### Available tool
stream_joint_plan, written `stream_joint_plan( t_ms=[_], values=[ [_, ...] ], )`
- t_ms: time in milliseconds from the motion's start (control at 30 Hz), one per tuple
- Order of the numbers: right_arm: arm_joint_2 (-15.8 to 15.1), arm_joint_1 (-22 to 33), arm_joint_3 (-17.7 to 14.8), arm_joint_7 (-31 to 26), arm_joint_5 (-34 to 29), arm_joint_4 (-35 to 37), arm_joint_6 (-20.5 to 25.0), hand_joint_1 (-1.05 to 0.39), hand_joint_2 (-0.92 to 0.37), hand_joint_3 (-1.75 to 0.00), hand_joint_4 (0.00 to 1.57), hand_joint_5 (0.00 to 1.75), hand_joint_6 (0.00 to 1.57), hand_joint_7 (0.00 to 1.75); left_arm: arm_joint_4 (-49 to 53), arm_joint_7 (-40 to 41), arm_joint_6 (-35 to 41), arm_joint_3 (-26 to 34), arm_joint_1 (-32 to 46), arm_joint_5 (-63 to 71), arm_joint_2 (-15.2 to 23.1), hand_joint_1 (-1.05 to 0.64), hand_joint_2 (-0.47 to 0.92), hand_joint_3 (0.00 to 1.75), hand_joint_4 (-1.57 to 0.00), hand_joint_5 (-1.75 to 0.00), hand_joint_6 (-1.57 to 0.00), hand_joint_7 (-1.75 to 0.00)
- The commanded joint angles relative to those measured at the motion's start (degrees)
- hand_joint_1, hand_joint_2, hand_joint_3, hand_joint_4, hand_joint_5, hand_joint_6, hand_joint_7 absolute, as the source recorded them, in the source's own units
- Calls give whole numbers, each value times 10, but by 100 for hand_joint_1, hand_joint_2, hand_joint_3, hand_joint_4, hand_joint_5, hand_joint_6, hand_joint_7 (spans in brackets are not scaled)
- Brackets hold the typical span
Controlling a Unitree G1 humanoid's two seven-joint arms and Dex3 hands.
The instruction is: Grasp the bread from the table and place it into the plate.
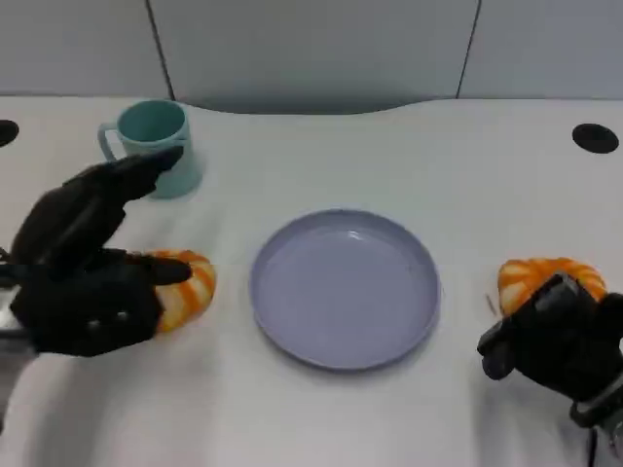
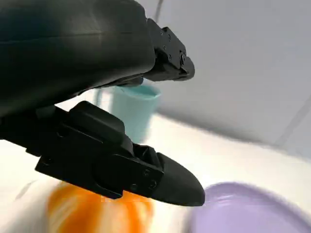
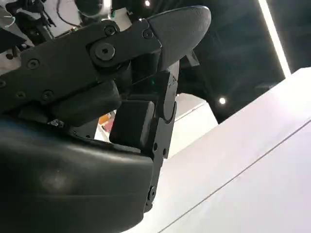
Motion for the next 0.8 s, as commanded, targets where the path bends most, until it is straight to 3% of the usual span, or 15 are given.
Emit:
stream_joint_plan(
  t_ms=[33,167,267,367,467,500,533,567,633,733,800],
  values=[
    [-3,10,-8,15,7,12,-25,-49,-88,0,157,8,143,1,130,63,70,-78,-57,35,4,-105,92,12,0,-1,-11,0],
    [2,24,-6,6,7,-6,-27,-50,-87,0,157,17,146,1,179,53,114,-118,-63,29,-18,-105,92,10,-2,-1,-11,-1],
    [5,45,0,-9,12,-48,-7,-52,-86,0,157,18,149,2,199,41,157,-142,-58,26,-36,-105,90,6,-12,-6,-13,-2],
    [12,71,9,-31,16,-102,13,-52,-86,0,157,18,151,3,207,57,179,-162,-52,27,-44,-93,88,2,-30,-9,-23,-3],
    [17,87,16,-41,22,-136,21,-52,-86,0,157,18,152,2,207,94,188,-175,-47,28,-48,-91,88,1,-34,-8,-25,-2],
    [19,93,19,-42,24,-148,21,-52,-87,-1,157,18,151,2,207,121,192,-182,-44,32,-51,-58,90,2,-62,-20,-57,-9],
    [21,95,20,-41,27,-152,25,-52,-87,-1,157,18,151,2,207,144,191,-183,-42,29,-54,-35,91,2,-81,-27,-82,-9],
    [21,94,22,-41,29,-149,30,-51,-87,-1,157,18,151,2,206,159,181,-182,-42,24,-55,-26,90,1,-90,-28,-94,-8],
    [21,91,25,-46,31,-146,34,-51,-86,0,157,16,150,1,205,180,163,-184,-46,19,-52,-18,86,0,-103,-31,-109,-8],
    [18,87,30,-63,26,-153,38,-53,-86,0,157,16,151,1,201,205,132,-185,-62,11,-44,-16,86,0,-98,-57,-114,-3],
    [18,80,31,-64,27,-146,33,-53,-86,0,157,16,151,1,198,208,111,-179,-75,-1,-40,-16,86,1,-98,-62,-114,-2]
  ],
)
